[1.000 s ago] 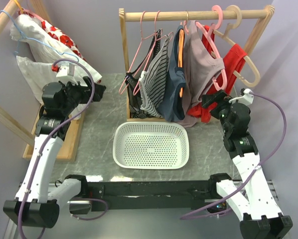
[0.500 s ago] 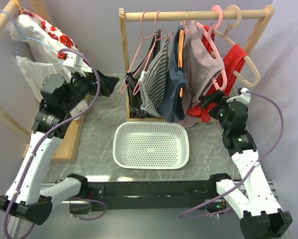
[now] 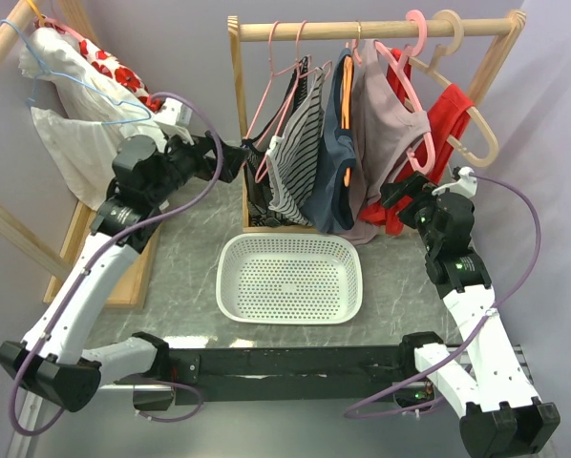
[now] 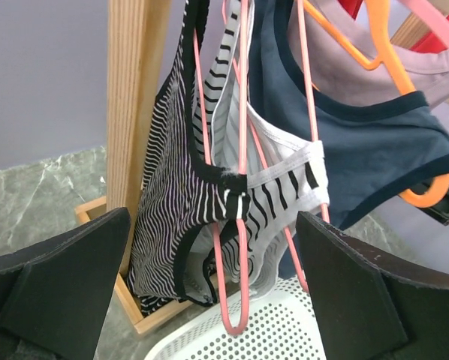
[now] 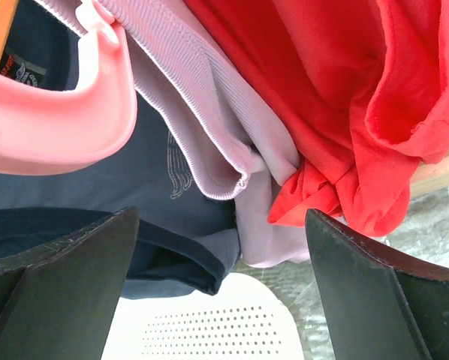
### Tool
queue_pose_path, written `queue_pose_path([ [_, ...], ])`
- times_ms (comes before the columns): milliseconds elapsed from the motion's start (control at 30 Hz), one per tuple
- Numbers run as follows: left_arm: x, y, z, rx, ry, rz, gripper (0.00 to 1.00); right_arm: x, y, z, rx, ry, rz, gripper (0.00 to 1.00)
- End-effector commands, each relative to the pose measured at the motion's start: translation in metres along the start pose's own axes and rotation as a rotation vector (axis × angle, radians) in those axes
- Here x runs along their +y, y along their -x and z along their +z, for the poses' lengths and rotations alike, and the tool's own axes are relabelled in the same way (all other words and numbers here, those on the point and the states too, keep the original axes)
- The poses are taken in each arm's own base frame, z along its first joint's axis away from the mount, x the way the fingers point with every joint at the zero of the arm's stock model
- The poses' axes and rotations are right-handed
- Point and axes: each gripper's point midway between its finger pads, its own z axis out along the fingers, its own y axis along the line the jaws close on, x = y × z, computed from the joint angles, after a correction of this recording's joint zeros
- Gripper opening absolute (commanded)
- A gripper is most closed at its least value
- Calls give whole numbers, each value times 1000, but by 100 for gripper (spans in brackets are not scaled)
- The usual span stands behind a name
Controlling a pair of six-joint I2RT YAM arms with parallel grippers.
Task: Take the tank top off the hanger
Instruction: Pick up the hanger from the clothesline.
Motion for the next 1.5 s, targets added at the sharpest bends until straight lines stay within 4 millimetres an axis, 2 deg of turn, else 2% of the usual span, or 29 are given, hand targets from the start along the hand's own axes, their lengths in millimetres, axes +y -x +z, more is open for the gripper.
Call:
queue_pose_path([
  [0,-10,15,12,-57,-39,38,100,18,23,-8,-57,55,1,100],
  [167,-15,8,21,-55,-43,32,98,22,19,-9,-46,86,17,100],
  [200,-13,3,25,-44,-33,33,91,21,18,-9,-46,83,20,100],
  [333,-5,0,31,-55,20,33,78,29,21,-14,-62,129,21,100],
  [367,-6,1,31,-62,22,32,68,28,20,-15,-62,131,21,100],
  [433,-4,-2,35,-60,31,28,59,27,19,-16,-63,126,18,100],
  [500,0,-7,39,-52,56,24,43,25,18,-16,-59,122,13,100],
  [700,5,-17,52,-43,90,21,45,23,14,-15,-48,118,15,100],
  [800,5,-21,59,-34,92,22,50,23,13,-14,-46,117,17,100],
  [867,5,-26,64,-20,91,25,49,23,13,-14,-45,116,14,100],
  [1033,1,-23,66,-25,83,33,45,22,13,-14,-42,109,9,100],
  [1067,0,-23,66,-24,80,31,26,21,12,-13,-41,107,11,100],
  [1100,5,-21,66,-33,109,30,18,21,12,-13,-41,105,11,100],
  [1267,7,-18,62,-29,135,29,1,21,13,-14,-43,107,11,100],
  [1400,8,-13,55,-33,150,32,3,21,14,-14,-45,108,8,100],
  [1433,8,-13,54,-35,152,32,7,22,14,-14,-45,110,8,100],
  [1467,8,-11,52,-46,151,34,25,22,14,-15,-47,110,8,100],
])
